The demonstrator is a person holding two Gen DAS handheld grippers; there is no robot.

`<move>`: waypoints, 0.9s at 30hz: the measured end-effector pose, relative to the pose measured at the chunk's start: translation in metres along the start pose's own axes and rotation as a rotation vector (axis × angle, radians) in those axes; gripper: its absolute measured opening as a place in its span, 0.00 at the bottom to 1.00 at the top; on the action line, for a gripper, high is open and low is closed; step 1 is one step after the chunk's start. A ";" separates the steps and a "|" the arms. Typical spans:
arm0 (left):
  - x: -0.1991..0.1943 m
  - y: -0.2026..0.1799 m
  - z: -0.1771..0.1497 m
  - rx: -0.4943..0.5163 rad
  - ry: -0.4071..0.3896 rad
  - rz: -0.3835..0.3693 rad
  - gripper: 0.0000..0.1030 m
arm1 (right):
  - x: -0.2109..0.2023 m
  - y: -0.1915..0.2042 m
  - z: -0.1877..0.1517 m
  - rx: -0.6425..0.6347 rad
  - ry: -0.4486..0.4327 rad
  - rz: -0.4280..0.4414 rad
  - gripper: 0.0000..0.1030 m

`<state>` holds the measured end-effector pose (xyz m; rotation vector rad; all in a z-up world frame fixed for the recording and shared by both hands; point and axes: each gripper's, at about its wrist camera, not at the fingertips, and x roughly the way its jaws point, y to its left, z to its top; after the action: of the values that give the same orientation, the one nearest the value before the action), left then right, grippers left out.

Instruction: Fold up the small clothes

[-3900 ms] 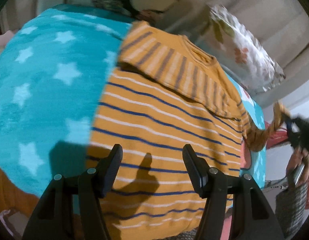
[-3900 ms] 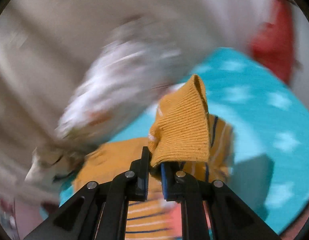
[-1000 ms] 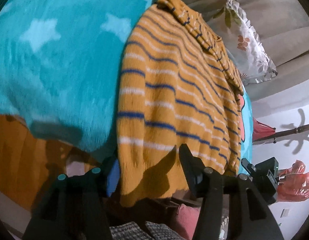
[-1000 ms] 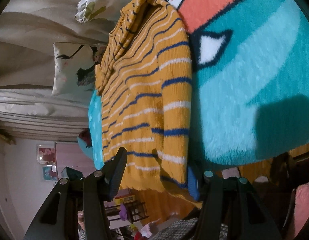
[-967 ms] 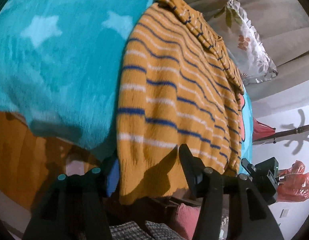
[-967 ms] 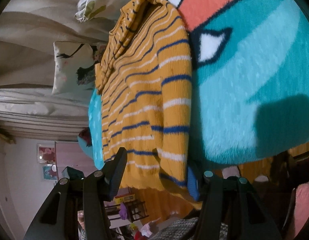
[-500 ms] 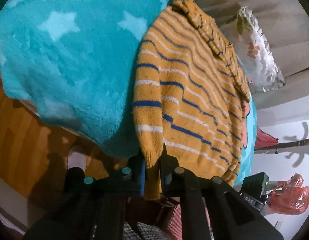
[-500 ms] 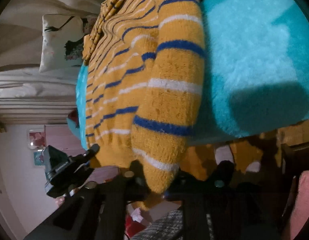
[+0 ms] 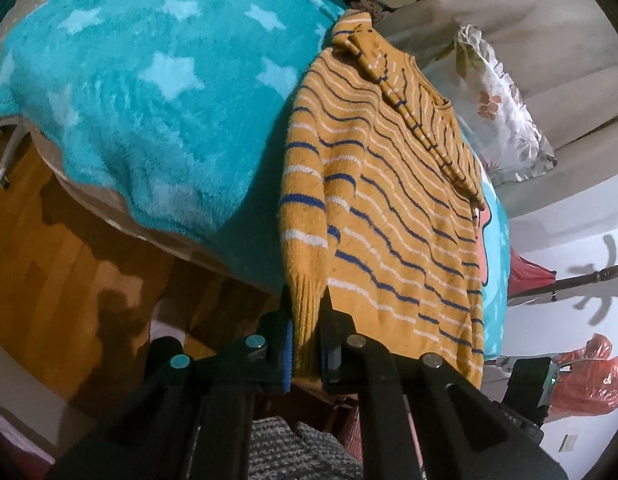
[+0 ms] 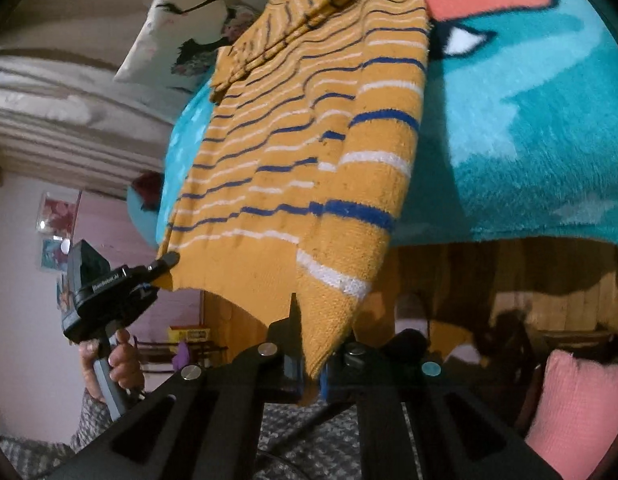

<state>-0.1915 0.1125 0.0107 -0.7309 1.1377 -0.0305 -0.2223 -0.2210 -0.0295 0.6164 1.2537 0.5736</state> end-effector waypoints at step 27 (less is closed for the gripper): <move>0.104 -0.129 0.265 0.240 -0.100 0.030 0.09 | 0.007 0.049 0.303 -0.042 -0.222 -0.175 0.06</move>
<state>0.1180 0.1097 0.0541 -0.4967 1.0281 -0.1023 0.0715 -0.2152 0.0590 0.5144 1.0708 0.3741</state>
